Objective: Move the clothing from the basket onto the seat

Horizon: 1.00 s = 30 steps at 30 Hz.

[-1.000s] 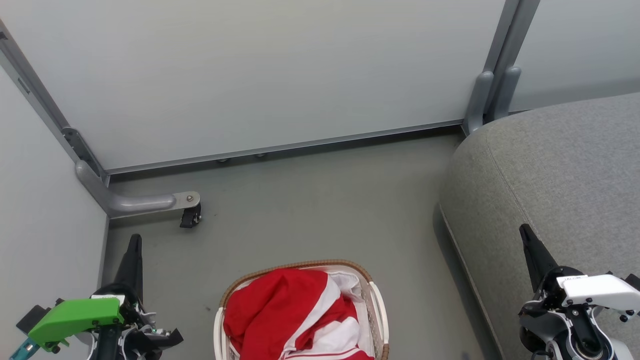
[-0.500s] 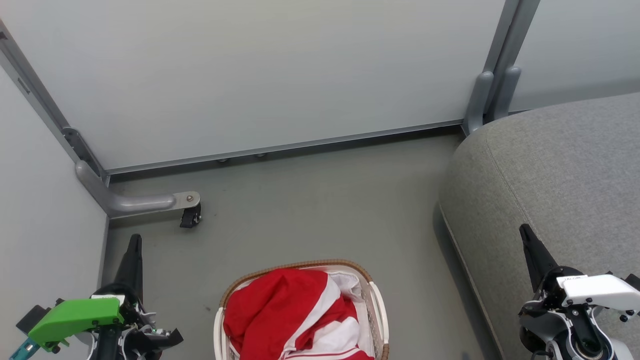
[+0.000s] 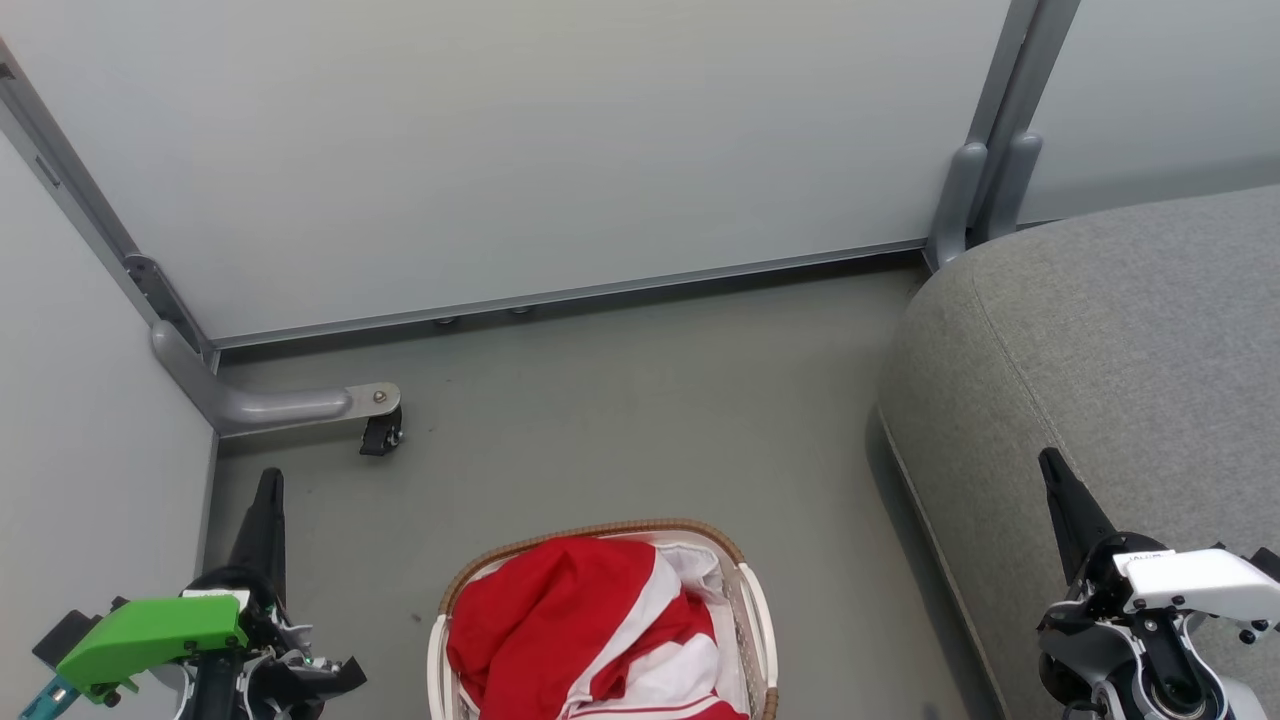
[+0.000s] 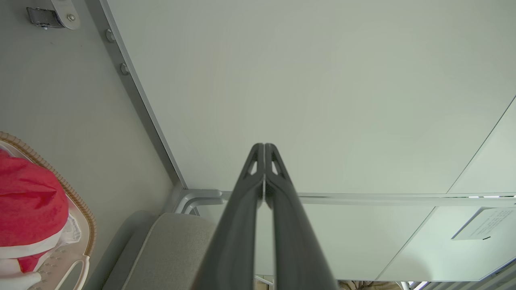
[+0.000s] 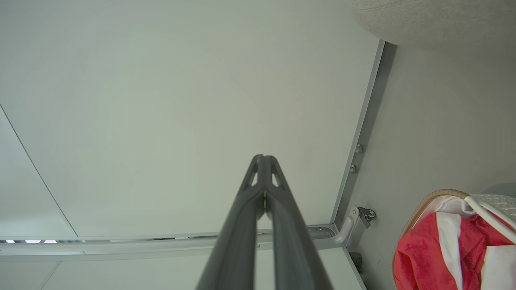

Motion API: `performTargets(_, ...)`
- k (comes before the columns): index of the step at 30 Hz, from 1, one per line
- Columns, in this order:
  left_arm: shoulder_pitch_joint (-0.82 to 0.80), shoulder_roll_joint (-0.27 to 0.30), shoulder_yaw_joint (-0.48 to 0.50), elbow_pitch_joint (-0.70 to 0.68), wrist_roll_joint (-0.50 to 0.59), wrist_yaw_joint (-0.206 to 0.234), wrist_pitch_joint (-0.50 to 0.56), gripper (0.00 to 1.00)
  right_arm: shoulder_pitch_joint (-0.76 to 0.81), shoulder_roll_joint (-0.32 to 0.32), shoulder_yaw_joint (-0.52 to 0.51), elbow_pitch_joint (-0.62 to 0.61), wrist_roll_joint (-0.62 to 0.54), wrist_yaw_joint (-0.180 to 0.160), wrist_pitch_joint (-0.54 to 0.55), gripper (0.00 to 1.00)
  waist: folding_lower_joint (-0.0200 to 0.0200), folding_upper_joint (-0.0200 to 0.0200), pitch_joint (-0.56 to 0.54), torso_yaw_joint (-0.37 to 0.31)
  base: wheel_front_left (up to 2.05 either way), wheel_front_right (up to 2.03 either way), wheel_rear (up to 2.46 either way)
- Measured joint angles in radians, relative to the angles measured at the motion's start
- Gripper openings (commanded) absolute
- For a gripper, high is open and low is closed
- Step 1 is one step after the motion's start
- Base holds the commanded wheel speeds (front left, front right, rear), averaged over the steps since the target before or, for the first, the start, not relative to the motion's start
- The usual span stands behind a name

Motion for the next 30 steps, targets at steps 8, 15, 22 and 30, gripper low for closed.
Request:
performTargets(8, 0.0, 0.0, 0.0, 0.0, 0.0, 0.0, 0.0, 0.0, 0.0, 0.0, 0.0, 0.0, 0.0, 0.0, 0.0, 0.0, 0.0, 0.0, 0.0, 0.0, 0.0, 0.0, 0.0)
performTargets(15, 0.0, 0.0, 0.0, 0.0, 0.0, 0.0, 0.0, 0.0, 0.0, 0.0, 0.0, 0.0, 0.0, 0.0, 0.0, 0.0, 0.0, 0.0, 0.0, 0.0, 0.0, 0.0, 0.0)
performTargets(22, 0.0, 0.0, 0.0, 0.0, 0.0, 0.0, 0.0, 0.0, 0.0, 0.0, 0.0, 0.0, 0.0, 0.0, 0.0, 0.0, 0.0, 0.0, 0.0, 0.0, 0.0, 0.0, 0.0)
performTargets(30, 0.0, 0.0, 0.0, 0.0, 0.0, 0.0, 0.0, 0.0, 0.0, 0.0, 0.0, 0.0, 0.0, 0.0, 0.0, 0.0, 0.0, 0.0, 0.0, 0.0, 0.0, 0.0, 0.0)
